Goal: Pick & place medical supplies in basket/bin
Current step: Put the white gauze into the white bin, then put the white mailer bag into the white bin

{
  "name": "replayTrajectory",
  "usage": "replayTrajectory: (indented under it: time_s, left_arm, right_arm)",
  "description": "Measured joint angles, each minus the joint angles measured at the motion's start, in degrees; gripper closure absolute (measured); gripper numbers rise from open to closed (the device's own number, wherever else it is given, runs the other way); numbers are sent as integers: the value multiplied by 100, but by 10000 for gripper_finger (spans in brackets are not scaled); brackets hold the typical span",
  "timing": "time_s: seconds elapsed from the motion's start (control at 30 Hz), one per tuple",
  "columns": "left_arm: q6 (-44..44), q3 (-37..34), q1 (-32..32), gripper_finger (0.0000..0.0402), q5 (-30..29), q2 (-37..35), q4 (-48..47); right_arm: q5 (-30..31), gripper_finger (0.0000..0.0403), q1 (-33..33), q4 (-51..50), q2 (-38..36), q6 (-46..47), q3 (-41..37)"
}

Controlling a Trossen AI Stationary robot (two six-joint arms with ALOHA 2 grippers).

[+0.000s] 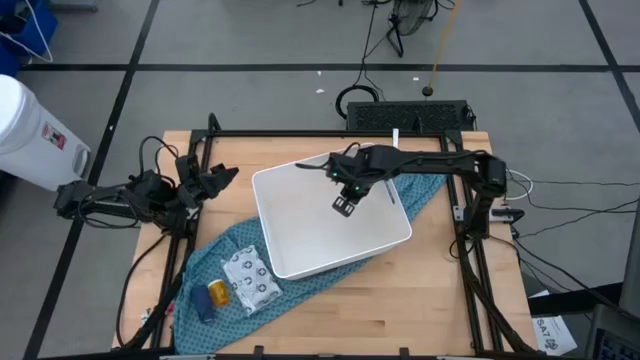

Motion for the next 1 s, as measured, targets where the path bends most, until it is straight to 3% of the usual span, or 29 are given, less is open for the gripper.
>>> replayTrajectory:
  time_s: [0.37, 1.0]
  left_arm:
    - [2, 0, 0, 339, 138, 0, 2]
    - [-121, 0, 0, 339, 254, 0, 19]
  right_arm:
    - [207, 337, -44, -111, 274, -47, 0]
    - [206, 184, -44, -158, 112, -197, 0]
